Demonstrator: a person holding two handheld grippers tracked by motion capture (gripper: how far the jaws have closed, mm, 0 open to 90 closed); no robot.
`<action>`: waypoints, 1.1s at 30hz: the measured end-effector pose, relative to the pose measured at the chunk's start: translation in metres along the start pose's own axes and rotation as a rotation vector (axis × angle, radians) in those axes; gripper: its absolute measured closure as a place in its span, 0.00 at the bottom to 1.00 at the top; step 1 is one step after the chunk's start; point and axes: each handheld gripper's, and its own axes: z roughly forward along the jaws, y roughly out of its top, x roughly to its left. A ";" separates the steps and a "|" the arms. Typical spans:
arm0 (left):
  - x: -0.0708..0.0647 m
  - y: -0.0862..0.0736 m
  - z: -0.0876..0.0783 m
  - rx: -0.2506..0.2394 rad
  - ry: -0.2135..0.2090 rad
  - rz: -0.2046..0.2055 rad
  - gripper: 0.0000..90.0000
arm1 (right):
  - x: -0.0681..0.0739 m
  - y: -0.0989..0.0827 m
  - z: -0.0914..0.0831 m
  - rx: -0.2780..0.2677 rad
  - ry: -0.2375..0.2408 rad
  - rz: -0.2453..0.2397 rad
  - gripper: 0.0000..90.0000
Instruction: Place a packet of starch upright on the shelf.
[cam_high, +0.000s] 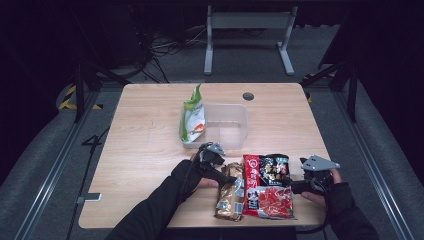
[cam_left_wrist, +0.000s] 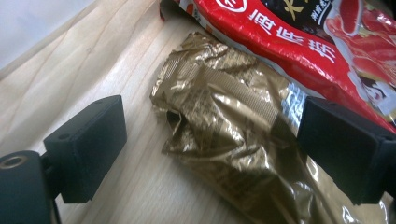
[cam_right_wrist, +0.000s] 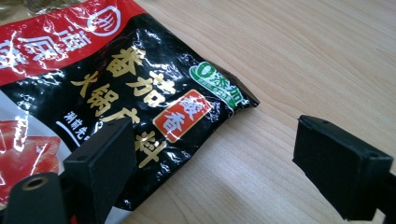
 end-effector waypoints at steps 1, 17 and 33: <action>-0.001 0.001 0.001 -0.004 -0.011 -0.007 0.18 | 0.000 0.000 0.000 0.002 0.001 -0.002 0.15; 0.005 -0.002 -0.010 -0.091 0.050 -0.003 0.96 | -0.001 0.000 0.001 0.003 0.003 -0.001 0.15; -0.021 0.004 -0.092 -0.343 0.253 0.056 0.98 | -0.003 0.004 0.002 -0.004 0.003 0.004 0.15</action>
